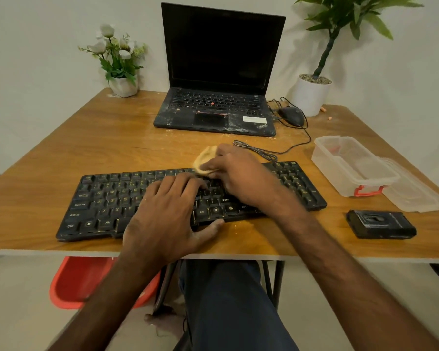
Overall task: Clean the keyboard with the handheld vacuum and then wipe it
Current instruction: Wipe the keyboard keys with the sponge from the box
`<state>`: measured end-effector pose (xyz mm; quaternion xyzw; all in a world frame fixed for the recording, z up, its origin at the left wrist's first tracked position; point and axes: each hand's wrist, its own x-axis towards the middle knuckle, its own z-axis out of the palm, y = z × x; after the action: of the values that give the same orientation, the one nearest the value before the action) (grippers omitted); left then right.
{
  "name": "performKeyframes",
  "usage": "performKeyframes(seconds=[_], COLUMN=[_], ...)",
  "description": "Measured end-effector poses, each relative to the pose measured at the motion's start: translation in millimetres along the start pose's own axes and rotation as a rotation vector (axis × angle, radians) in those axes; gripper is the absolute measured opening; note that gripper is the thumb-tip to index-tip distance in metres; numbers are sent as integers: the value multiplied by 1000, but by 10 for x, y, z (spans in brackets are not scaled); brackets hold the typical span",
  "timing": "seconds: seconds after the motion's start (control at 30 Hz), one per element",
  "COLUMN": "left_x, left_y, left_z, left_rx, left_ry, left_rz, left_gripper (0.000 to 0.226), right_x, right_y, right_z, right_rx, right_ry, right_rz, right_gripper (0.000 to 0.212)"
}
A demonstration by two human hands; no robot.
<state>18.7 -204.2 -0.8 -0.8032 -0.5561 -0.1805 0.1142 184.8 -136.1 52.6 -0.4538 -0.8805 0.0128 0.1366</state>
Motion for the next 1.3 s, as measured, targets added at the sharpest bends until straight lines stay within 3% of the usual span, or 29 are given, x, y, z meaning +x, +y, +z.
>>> performKeyframes(seconds=[0.17, 0.37, 0.57, 0.87, 1.07, 1.3], left_x=[-19, -8, -14, -16, -20, -22], left_y=[-29, -8, -14, -1, -12, 4], left_z=[6, -10, 4, -24, -19, -57], left_rx=[-5, -16, -13, -19, -8, -49], left_ry=[-10, -10, -13, -14, -39, -7], left_rz=[-22, -16, -14, -17, -26, -16], left_gripper=[74, 75, 74, 74, 76, 73], right_x=[156, 5, 137, -36, 154, -44], right_y=[-143, 124, -232, 148, -233, 267], right_z=[63, -39, 65, -14, 108, -56], right_rx=[-24, -38, 6, -34, 39, -7], right_ry=[0, -1, 17, 59, 48, 66], right_rz=[-81, 100, -68, 206, -12, 309], right_gripper=[37, 36, 37, 34, 34, 31])
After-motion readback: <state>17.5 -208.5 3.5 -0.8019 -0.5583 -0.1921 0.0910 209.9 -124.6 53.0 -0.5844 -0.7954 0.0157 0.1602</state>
